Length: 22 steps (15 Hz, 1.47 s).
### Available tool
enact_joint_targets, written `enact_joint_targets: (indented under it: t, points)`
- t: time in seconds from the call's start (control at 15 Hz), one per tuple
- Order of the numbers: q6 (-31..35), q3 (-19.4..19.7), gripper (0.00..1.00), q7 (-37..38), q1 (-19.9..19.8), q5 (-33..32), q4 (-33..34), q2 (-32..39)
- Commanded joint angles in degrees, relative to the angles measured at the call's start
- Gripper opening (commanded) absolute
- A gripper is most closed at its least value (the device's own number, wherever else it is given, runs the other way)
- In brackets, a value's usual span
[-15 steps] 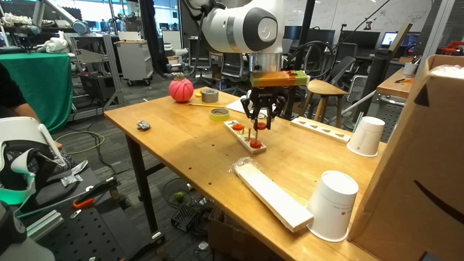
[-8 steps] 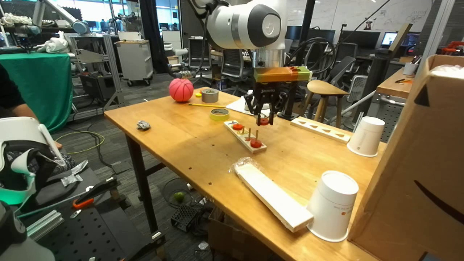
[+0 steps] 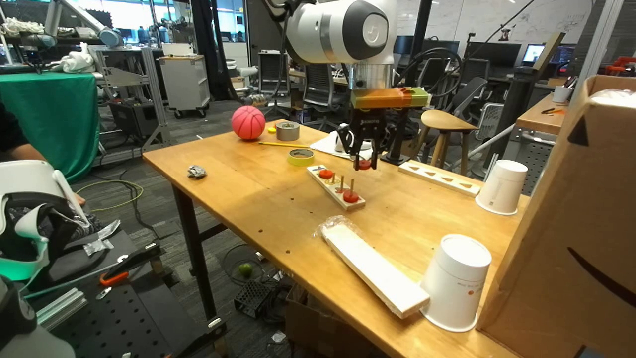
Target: Move one right block to the first right position, then the left block, then the remaining block to the first right position
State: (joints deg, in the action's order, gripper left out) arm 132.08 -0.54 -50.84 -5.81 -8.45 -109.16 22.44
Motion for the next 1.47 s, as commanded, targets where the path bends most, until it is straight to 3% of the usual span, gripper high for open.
enact_joint_targets:
  t: [0.0, 0.93, 1.4]
  points:
    - [0.0, 0.1, 0.25, -0.2, -0.5, -0.6, -1.2, -1.3]
    - [2.9, 0.6, 0.25, 0.3, 0.1, -2.6, -10.0, -8.2]
    - [2.3, 0.2, 0.25, 0.2, 0.6, -1.9, -11.7, -8.4]
